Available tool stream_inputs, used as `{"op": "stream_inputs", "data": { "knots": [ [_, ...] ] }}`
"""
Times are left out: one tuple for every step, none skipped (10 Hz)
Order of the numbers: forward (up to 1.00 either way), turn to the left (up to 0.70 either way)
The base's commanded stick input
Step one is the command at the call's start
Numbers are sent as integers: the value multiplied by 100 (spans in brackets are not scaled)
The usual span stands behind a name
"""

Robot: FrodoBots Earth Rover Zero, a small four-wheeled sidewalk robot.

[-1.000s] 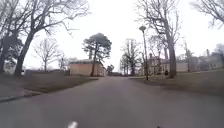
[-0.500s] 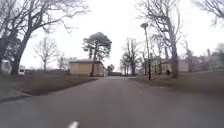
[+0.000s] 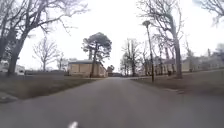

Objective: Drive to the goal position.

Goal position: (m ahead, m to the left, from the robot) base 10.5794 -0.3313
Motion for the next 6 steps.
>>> {"op": "stream_inputs", "data": {
  "knots": [
    [100,0],
    [100,0],
    [100,0],
    [100,0],
    [100,0],
    [100,0]
  ]
}}
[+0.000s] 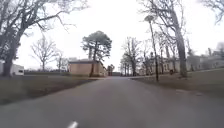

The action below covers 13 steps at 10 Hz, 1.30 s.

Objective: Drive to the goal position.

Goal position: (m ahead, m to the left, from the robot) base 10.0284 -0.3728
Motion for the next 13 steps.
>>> {"op": "stream_inputs", "data": {
  "knots": [
    [100,0],
    [100,0],
    [100,0],
    [100,0],
    [100,0],
    [100,0],
    [100,0],
    [100,0],
    [100,0],
    [100,0],
    [100,0],
    [100,0],
    [100,0]
  ]
}}
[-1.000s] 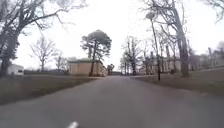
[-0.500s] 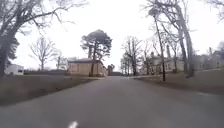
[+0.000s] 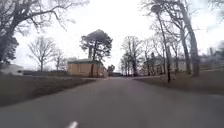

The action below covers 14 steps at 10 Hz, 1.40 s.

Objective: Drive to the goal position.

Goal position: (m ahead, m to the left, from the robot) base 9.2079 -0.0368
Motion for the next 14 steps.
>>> {"op": "stream_inputs", "data": {
  "knots": [
    [100,0],
    [100,0],
    [100,0],
    [100,0],
    [100,0],
    [100,0],
    [100,0],
    [100,0],
    [100,0],
    [100,0],
    [100,0],
    [100,0],
    [100,0],
    [100,0]
  ]
}}
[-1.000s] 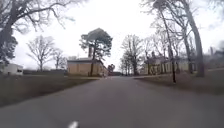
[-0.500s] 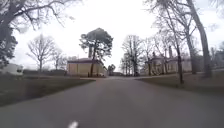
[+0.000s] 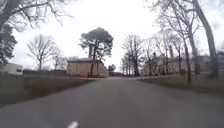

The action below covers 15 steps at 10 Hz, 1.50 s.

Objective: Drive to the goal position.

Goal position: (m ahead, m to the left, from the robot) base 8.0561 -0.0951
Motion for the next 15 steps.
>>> {"op": "stream_inputs", "data": {
  "knots": [
    [100,0],
    [100,0],
    [100,0],
    [100,0],
    [100,0],
    [100,0],
    [100,0],
    [100,0],
    [100,0],
    [100,0],
    [100,0],
    [100,0],
    [100,0],
    [100,0],
    [100,0]
  ]
}}
